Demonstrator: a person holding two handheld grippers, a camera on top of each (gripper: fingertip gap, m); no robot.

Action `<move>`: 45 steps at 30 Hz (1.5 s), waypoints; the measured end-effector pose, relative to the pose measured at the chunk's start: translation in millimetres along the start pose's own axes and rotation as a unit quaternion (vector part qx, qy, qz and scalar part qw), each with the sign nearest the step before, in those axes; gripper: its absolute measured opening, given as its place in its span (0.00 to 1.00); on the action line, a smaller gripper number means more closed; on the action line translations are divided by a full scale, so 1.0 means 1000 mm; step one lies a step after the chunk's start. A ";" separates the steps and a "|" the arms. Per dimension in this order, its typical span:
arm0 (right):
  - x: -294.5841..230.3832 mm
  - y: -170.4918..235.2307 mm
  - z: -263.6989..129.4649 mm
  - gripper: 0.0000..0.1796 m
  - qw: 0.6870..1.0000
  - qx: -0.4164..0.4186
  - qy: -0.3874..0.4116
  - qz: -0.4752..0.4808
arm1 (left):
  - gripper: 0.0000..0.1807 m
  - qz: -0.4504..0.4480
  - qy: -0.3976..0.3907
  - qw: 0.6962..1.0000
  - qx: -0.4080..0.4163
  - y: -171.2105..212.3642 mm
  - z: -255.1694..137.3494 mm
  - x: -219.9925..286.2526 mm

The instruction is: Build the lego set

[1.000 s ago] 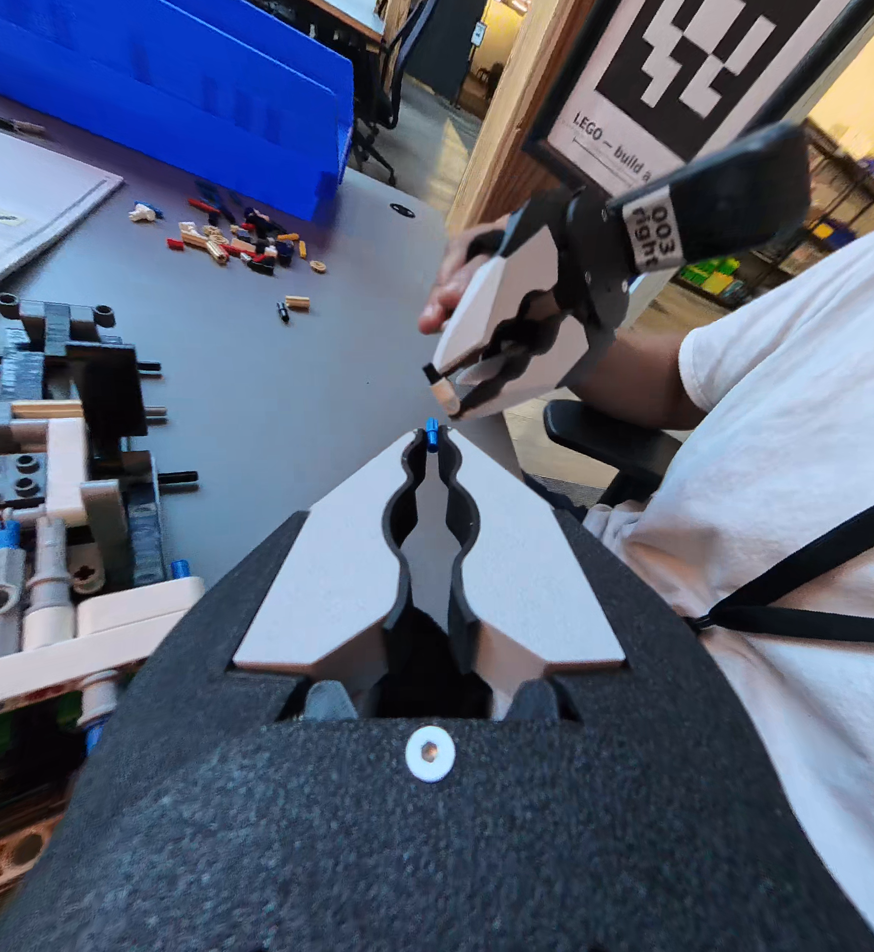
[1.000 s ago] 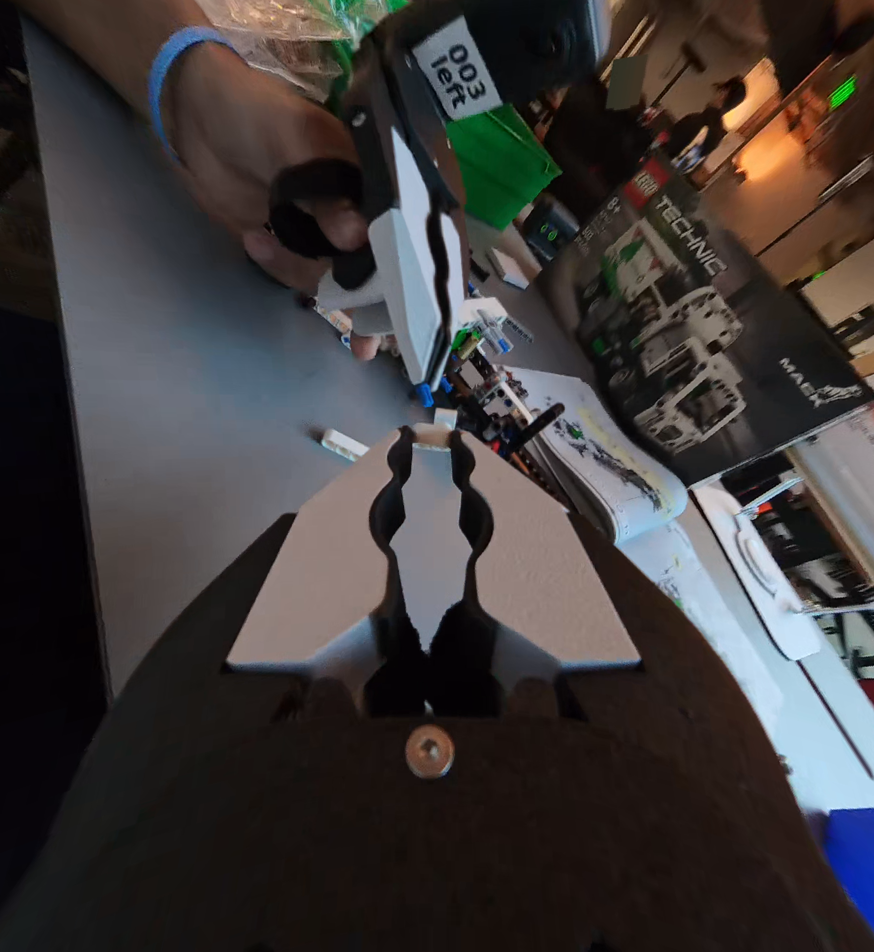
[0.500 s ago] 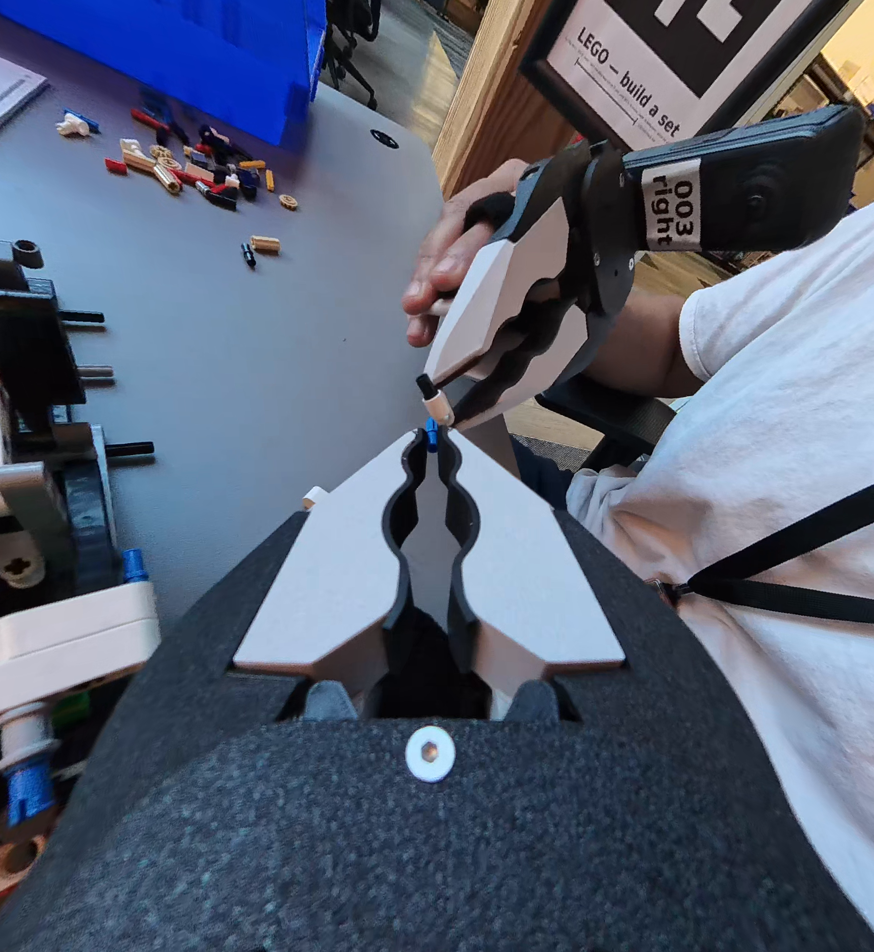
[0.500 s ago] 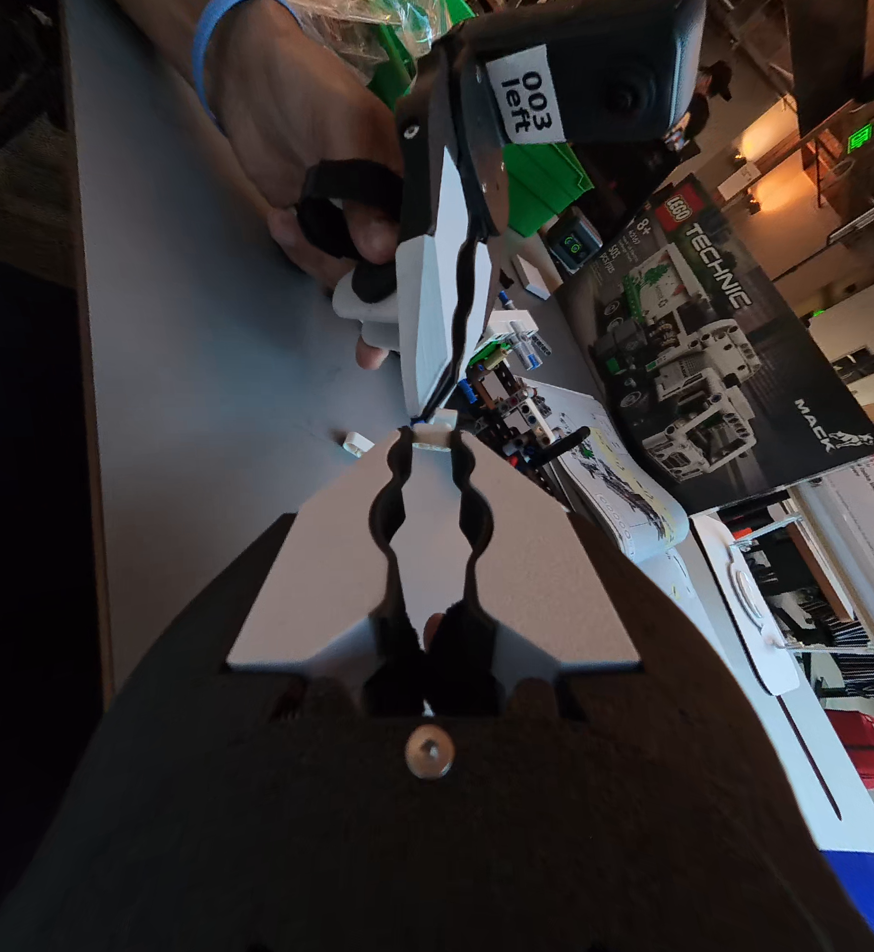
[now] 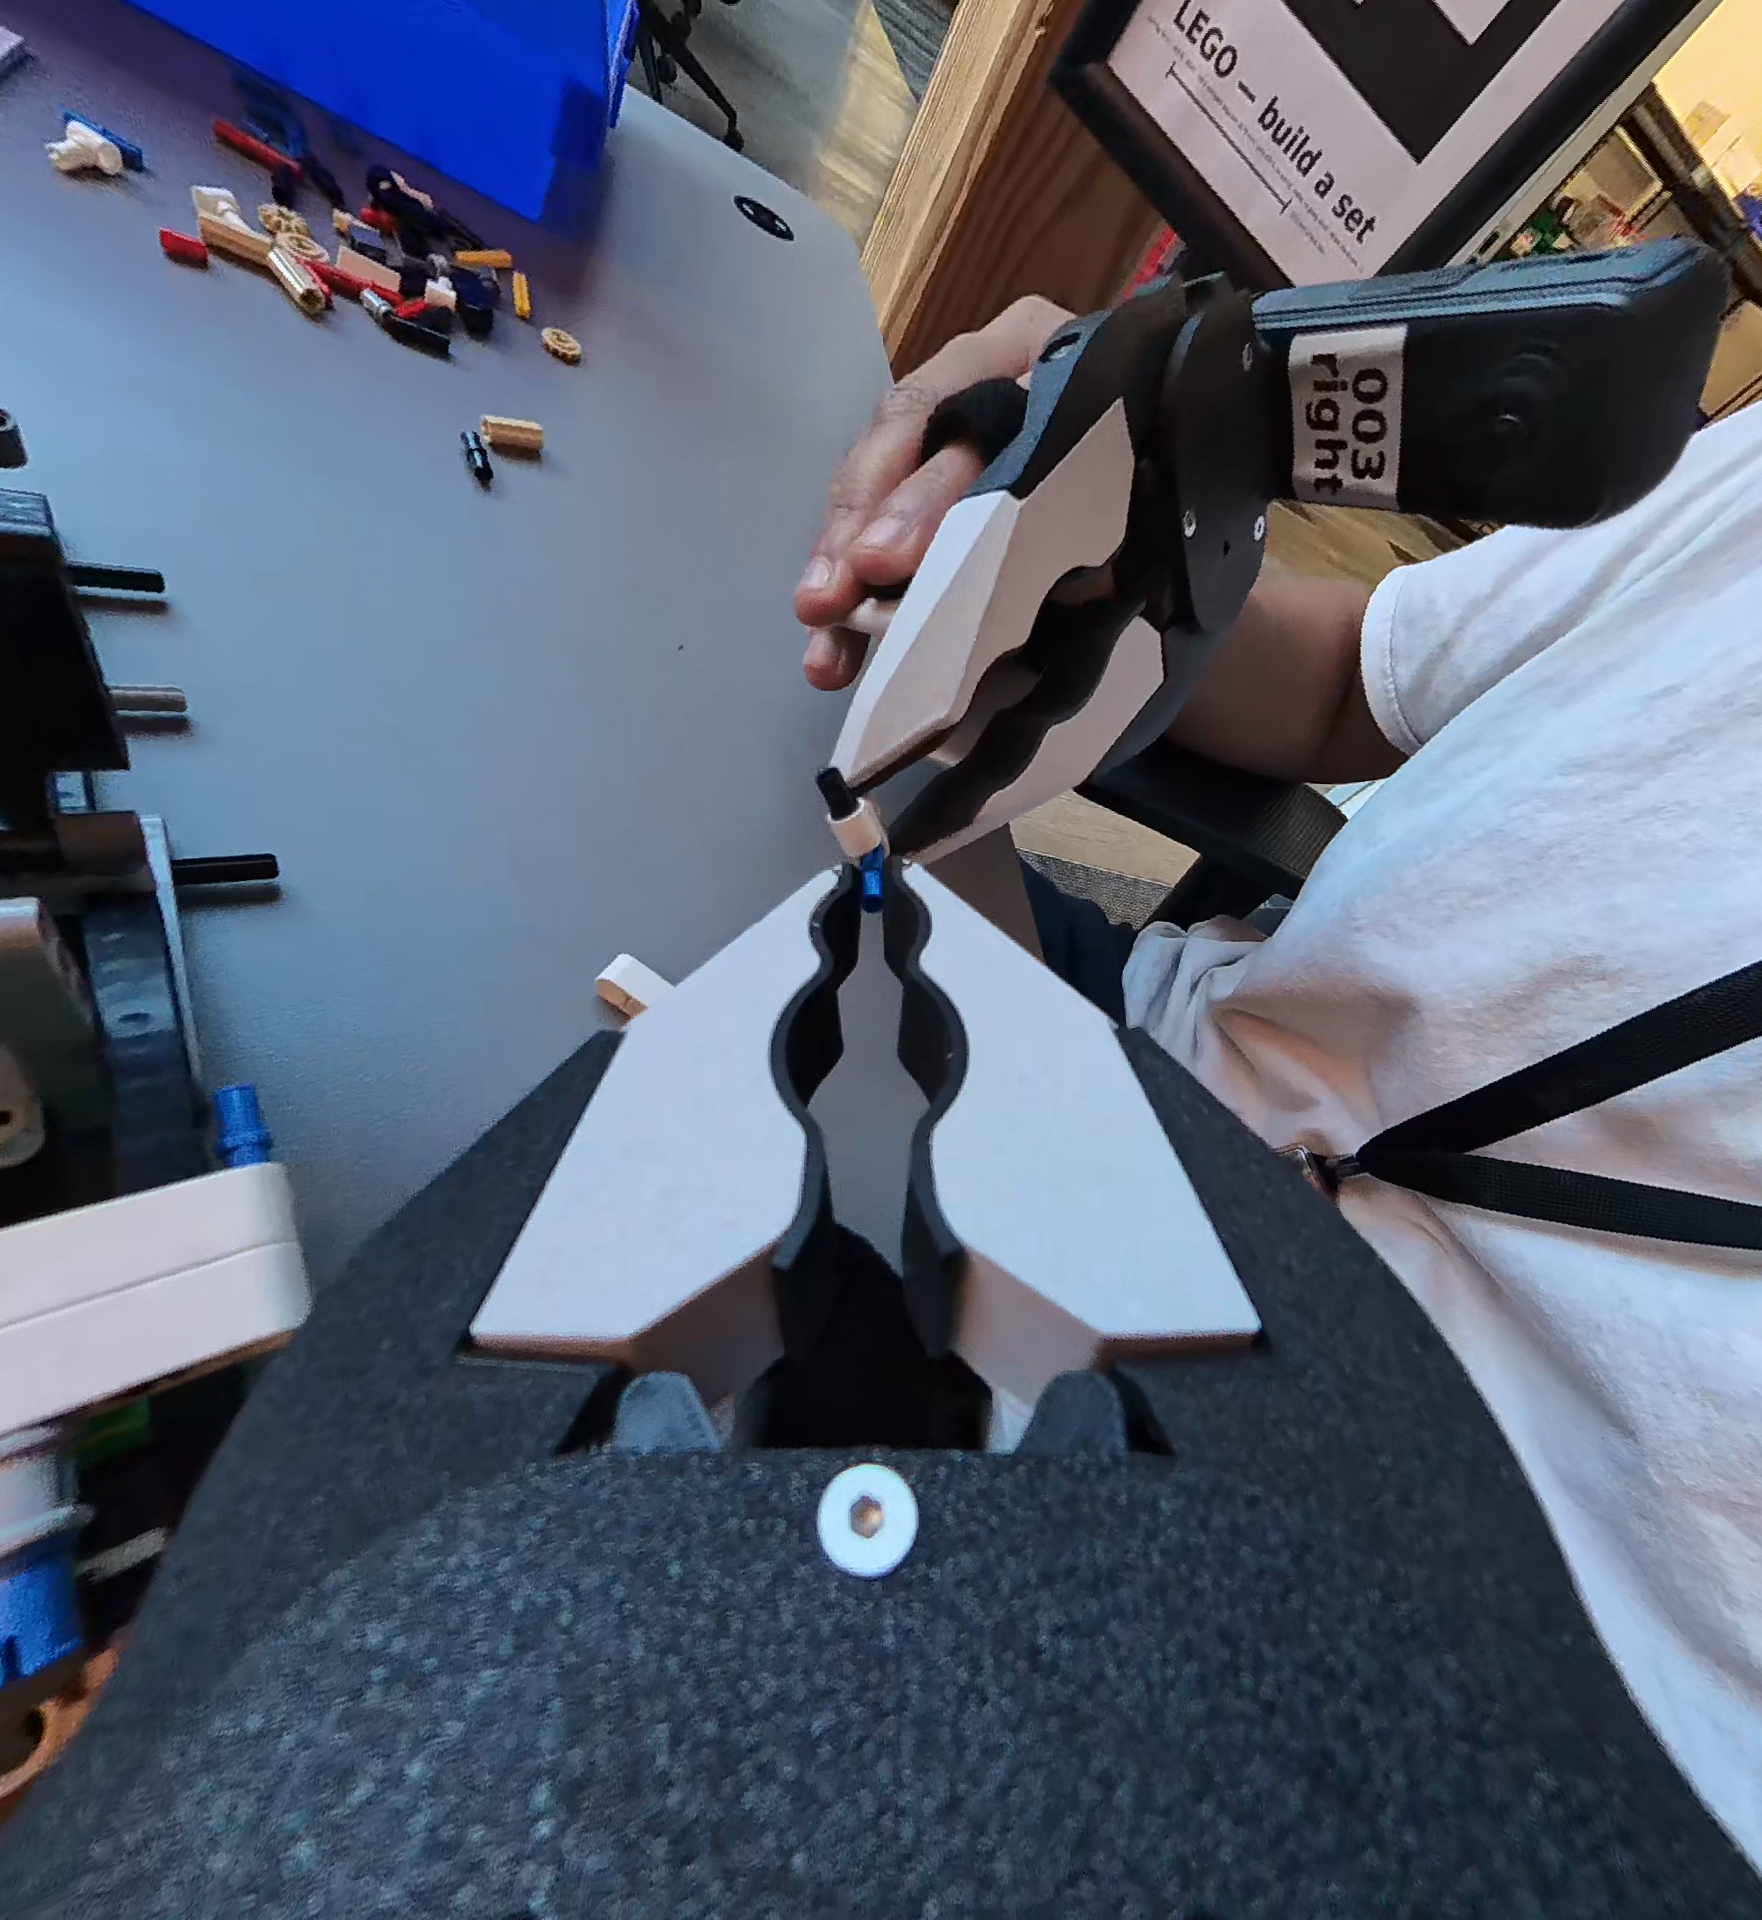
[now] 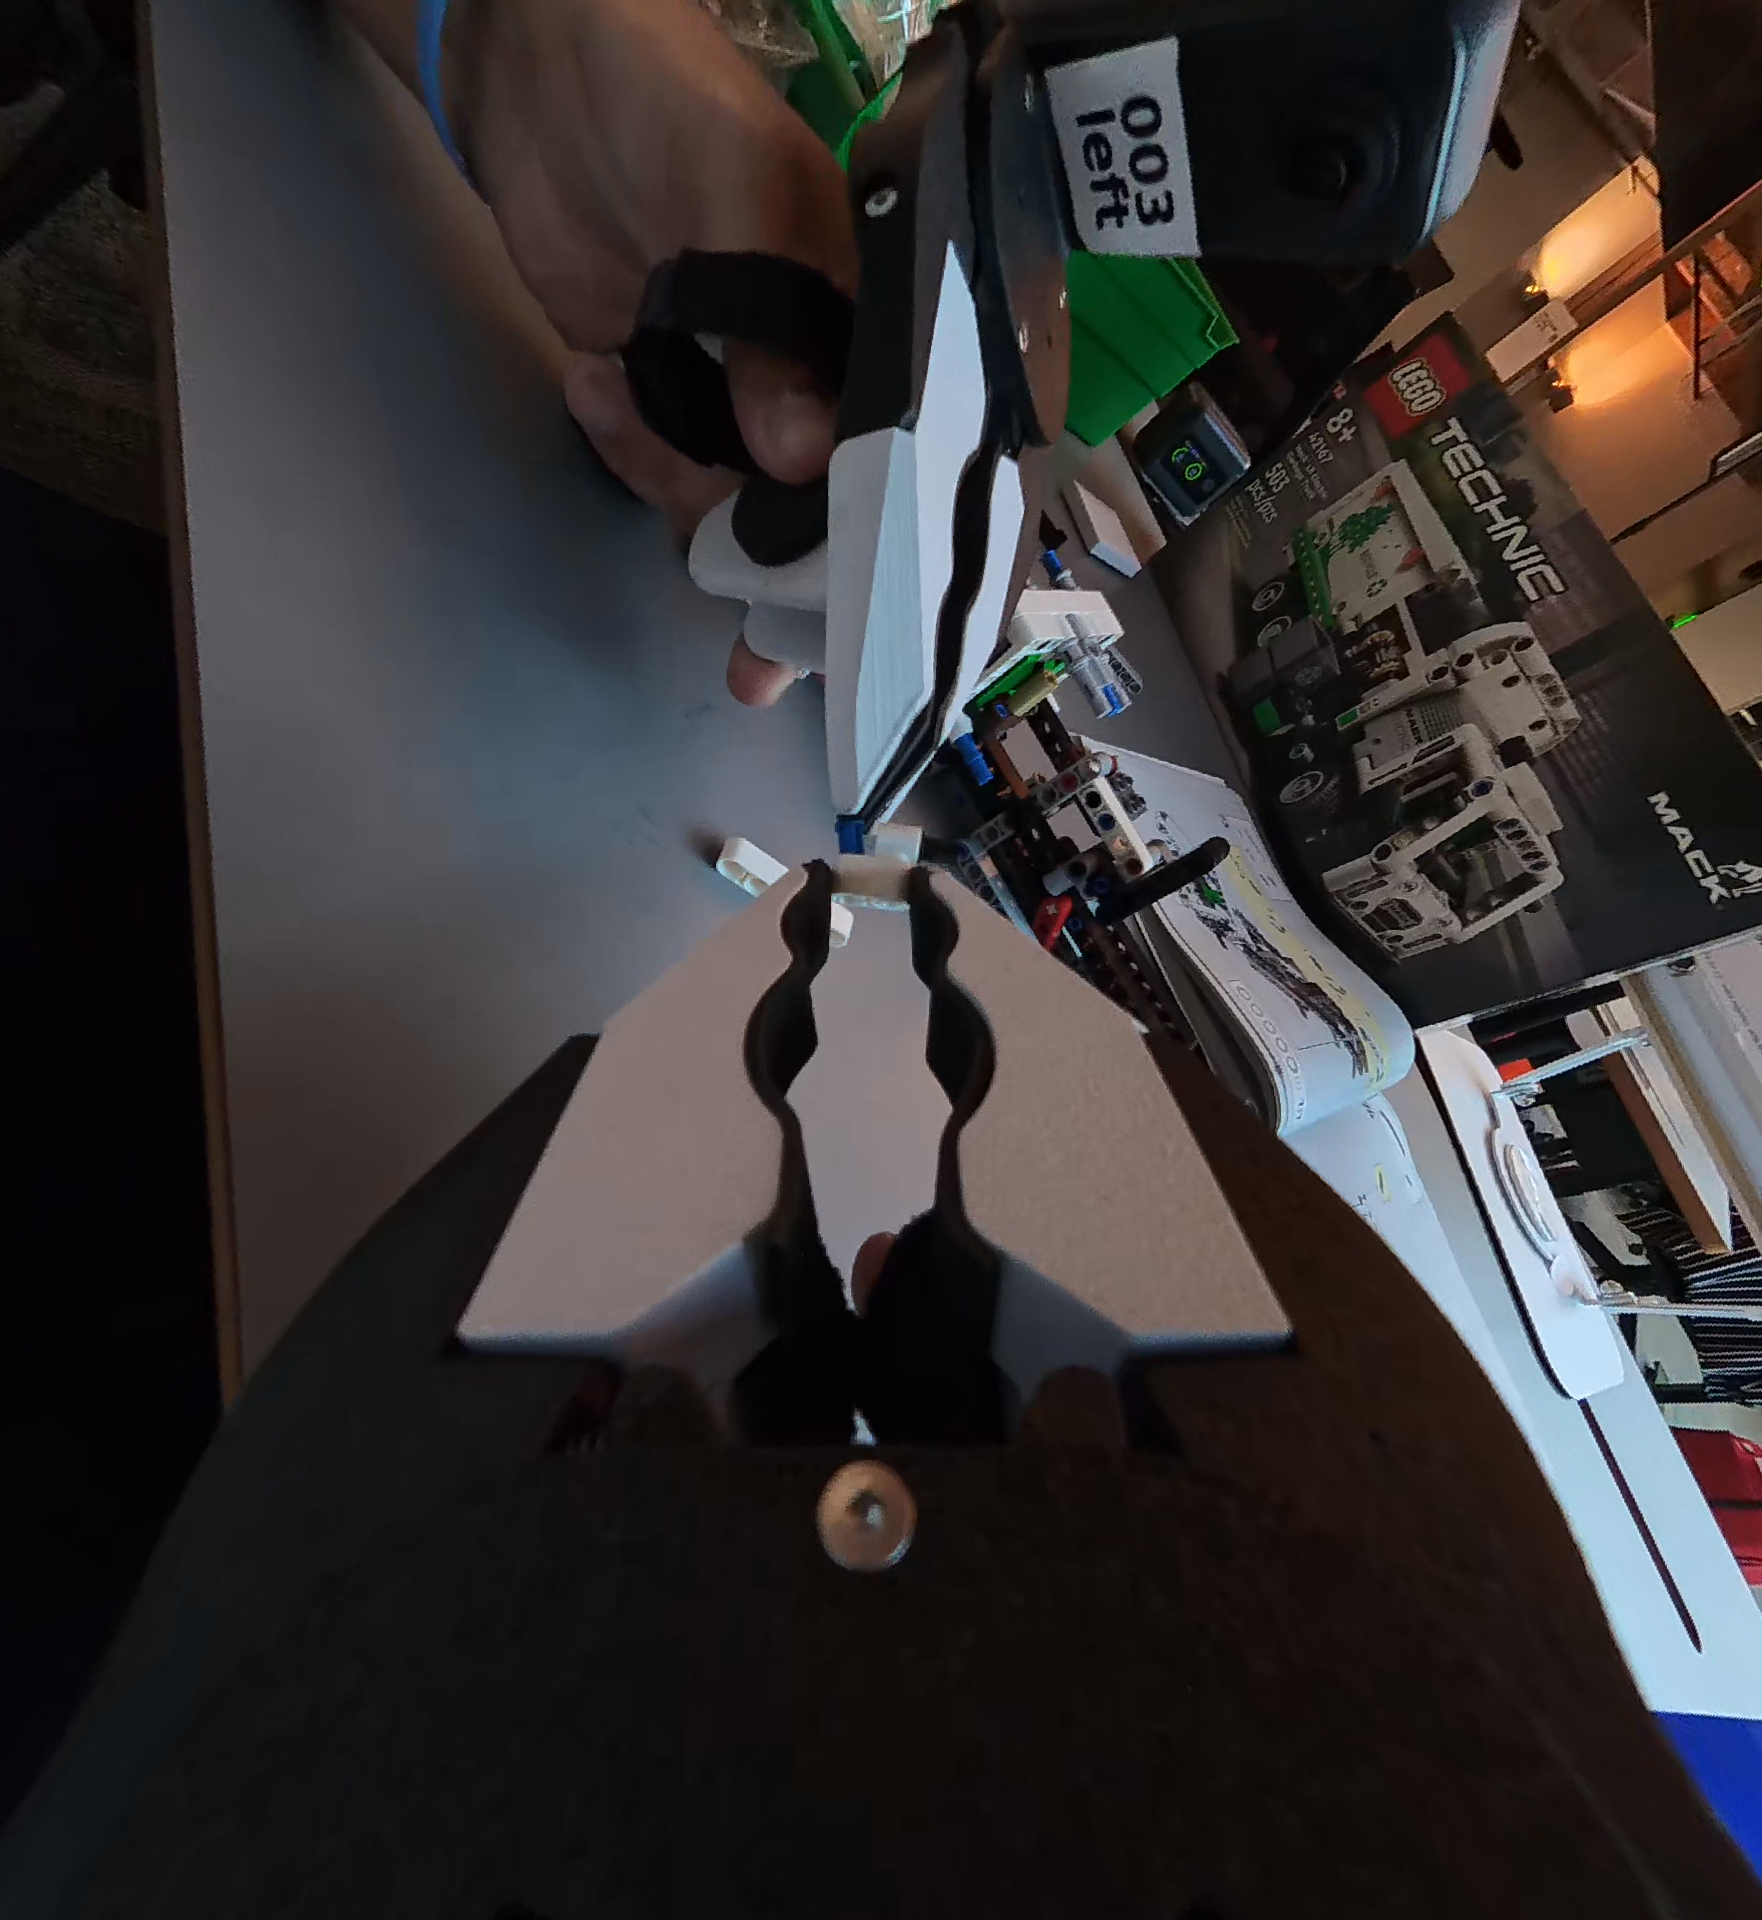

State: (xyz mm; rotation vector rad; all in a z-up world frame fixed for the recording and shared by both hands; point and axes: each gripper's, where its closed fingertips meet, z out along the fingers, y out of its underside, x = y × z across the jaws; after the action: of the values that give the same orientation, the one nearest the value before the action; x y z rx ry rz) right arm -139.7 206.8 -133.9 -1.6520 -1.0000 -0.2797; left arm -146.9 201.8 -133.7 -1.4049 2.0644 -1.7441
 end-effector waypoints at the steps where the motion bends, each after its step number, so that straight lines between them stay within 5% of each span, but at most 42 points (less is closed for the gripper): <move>1: 0.000 0.000 0.000 0.07 1.000 0.000 0.000 -0.003 | 0.01 -0.001 0.000 1.000 -0.001 0.000 0.000 0.000; 7: -0.002 0.000 0.000 0.07 1.000 -0.005 0.007 -0.023 | 0.01 -0.006 0.003 1.000 -0.006 0.002 0.001 0.000; 24: 0.004 0.001 0.004 0.07 0.993 0.018 0.000 0.116 | 0.01 -0.004 -0.009 1.000 0.012 -0.004 -0.001 -0.003; 32: 0.011 0.004 0.004 0.07 0.992 0.013 0.011 0.123 | 0.01 0.068 -0.073 0.995 0.031 -0.011 -0.002 -0.008; 45: 0.016 0.005 -0.001 0.07 0.993 0.020 0.022 0.115 | 0.04 0.065 -0.061 0.995 0.042 -0.014 -0.004 -0.007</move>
State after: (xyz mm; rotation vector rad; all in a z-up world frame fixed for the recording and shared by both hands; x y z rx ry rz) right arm -125.8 212.8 -126.7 -1.6995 -0.7678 -0.1408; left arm -136.7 210.5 -124.1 -1.2897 1.9484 -1.6309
